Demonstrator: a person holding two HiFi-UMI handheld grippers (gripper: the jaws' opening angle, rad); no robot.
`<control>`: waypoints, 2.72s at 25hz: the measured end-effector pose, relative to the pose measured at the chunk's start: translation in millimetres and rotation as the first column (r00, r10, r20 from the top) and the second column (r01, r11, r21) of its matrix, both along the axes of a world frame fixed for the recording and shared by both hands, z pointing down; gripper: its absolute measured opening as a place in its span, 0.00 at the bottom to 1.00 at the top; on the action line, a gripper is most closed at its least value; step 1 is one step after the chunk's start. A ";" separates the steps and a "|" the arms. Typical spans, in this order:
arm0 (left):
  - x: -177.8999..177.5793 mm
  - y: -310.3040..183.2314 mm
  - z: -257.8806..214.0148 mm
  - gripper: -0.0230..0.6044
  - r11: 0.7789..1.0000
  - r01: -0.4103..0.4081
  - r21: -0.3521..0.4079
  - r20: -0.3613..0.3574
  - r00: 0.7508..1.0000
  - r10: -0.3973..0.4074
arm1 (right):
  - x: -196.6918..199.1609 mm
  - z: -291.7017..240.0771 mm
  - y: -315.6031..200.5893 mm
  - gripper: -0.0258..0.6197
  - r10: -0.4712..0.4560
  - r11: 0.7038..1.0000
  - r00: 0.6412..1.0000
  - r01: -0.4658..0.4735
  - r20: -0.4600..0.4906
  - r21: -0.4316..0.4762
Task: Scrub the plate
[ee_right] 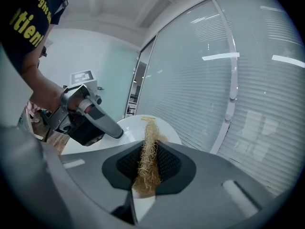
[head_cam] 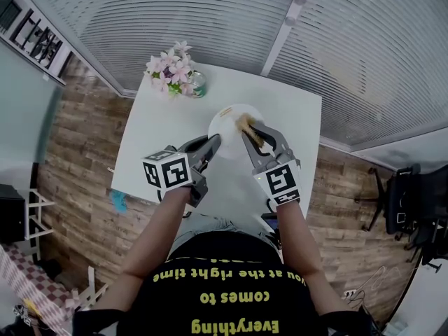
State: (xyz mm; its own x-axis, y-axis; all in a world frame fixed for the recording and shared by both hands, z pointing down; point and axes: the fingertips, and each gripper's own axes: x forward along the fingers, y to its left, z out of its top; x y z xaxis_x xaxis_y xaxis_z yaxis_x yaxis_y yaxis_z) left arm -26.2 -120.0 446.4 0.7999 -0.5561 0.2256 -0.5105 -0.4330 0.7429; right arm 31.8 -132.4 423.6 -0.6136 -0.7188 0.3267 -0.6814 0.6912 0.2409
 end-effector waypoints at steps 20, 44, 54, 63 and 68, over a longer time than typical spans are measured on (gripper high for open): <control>-3.7 -6.5 -0.8 0.05 1.000 0.018 0.001 0.001 1.000 -0.018 | 17.8 1.8 -5.8 0.12 0.047 0.999 0.999 -0.047 0.008 -0.008; -8.3 -9.8 -0.6 0.05 0.999 0.039 0.004 -0.005 0.999 -0.039 | -38.6 13.2 25.7 0.12 -0.120 0.992 0.992 0.119 -0.028 -0.045; -15.0 -13.0 -0.2 0.05 0.998 0.060 0.006 -0.012 0.998 -0.060 | -55.4 19.3 41.8 0.12 -0.206 0.976 0.978 0.204 -0.021 -0.073; -15.7 -13.9 -0.8 0.05 0.998 0.062 0.004 -0.013 0.998 -0.062 | -61.5 21.7 49.5 0.12 -0.248 0.966 0.968 0.245 -0.037 -0.077; -13.5 -13.0 -0.3 0.05 0.999 0.054 0.009 -0.011 0.998 -0.054 | -49.0 22.2 39.5 0.12 -0.205 0.977 0.978 0.202 -0.044 -0.068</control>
